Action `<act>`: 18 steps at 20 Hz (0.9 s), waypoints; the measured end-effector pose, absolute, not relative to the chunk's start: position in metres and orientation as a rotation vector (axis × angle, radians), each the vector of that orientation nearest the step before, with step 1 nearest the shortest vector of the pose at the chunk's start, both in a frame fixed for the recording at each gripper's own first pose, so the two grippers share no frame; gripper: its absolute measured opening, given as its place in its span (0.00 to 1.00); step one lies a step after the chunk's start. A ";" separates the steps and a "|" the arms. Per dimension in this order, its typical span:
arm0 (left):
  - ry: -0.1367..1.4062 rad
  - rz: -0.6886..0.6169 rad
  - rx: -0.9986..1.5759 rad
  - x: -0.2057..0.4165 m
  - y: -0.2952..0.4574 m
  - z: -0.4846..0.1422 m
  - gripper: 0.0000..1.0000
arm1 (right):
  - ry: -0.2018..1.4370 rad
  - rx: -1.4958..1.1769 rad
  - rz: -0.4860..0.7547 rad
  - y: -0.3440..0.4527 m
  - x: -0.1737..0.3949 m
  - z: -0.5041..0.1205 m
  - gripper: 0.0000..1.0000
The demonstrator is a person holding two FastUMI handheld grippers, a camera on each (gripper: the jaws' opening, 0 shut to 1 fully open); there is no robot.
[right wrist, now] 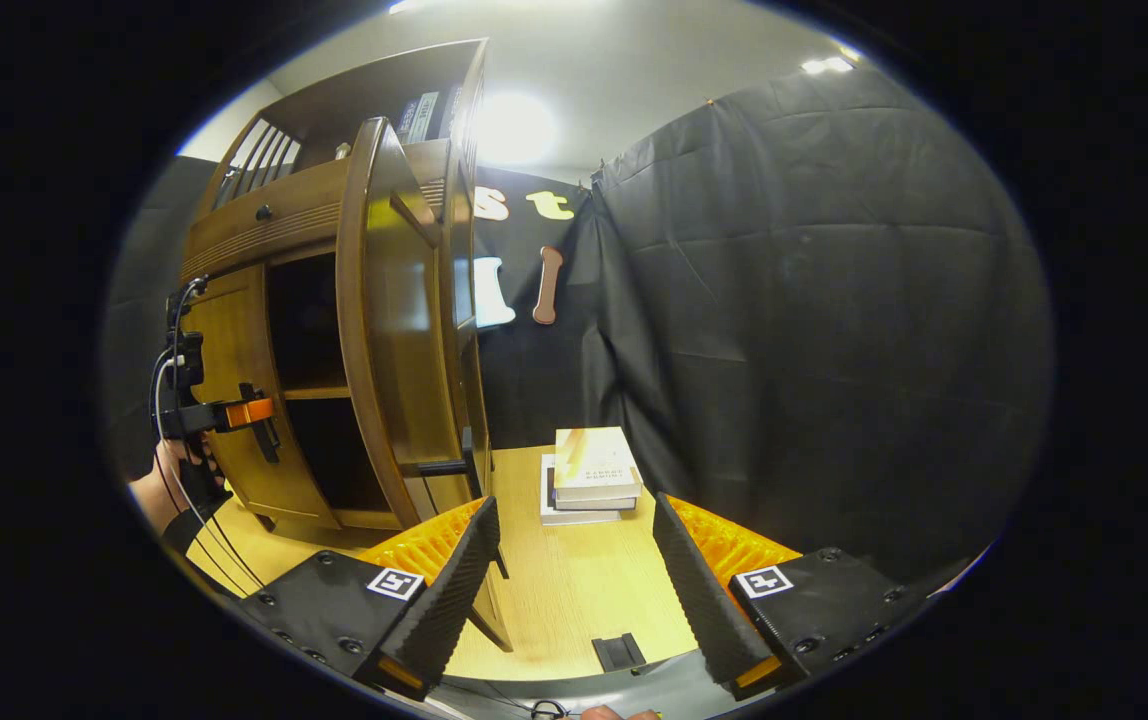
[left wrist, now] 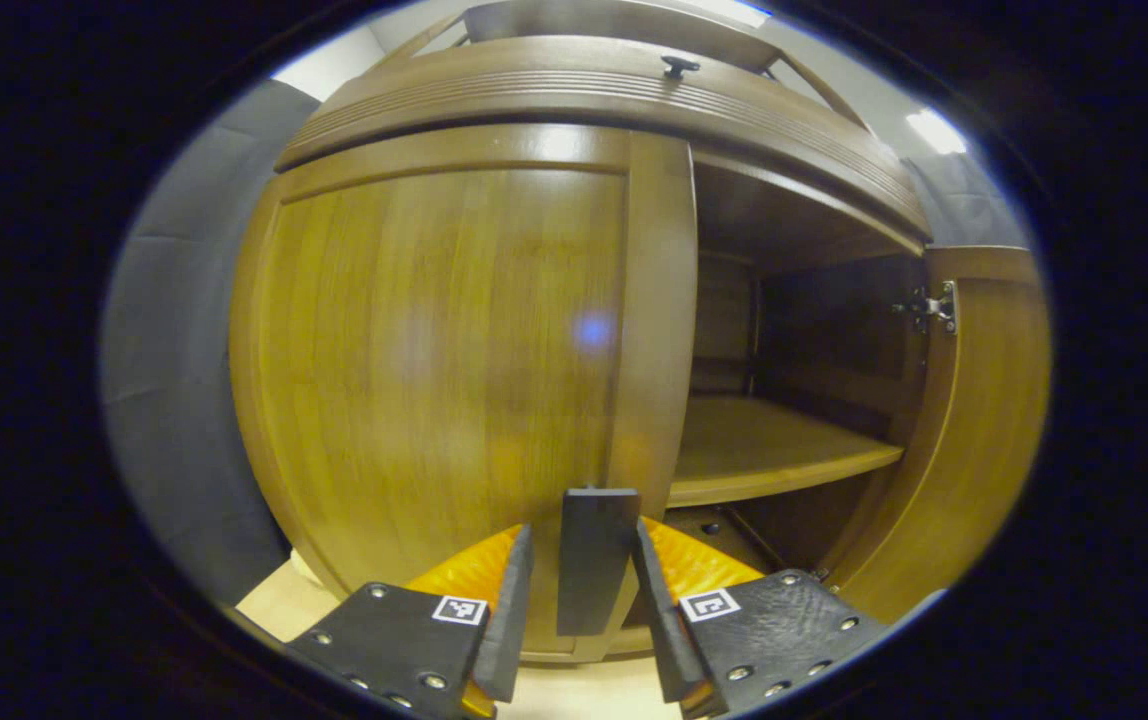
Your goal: Open the right door of the double-door shoe cabinet with the right hand, and open the left door with the left hand.
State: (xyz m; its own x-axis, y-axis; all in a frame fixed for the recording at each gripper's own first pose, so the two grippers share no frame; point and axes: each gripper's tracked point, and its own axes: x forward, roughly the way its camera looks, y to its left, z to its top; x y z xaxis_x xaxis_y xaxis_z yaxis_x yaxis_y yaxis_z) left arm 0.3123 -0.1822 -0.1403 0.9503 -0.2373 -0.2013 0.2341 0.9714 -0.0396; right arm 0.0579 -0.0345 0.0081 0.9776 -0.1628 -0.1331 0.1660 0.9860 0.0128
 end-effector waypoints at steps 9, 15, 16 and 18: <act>0.208 -0.238 -0.011 0.311 -0.188 -0.145 0.28 | 0.149 0.032 -0.167 -0.034 0.064 -0.002 0.97; 0.210 -0.255 -0.017 0.310 -0.188 -0.147 0.11 | 0.139 0.030 -0.171 -0.034 0.062 -0.002 0.93; 0.213 -0.258 -0.021 0.310 -0.188 -0.146 0.11 | 0.138 0.032 -0.172 -0.034 0.061 -0.001 0.93; 0.213 -0.261 -0.015 0.306 -0.186 -0.147 0.11 | 0.139 0.039 -0.170 -0.033 0.057 -0.002 0.93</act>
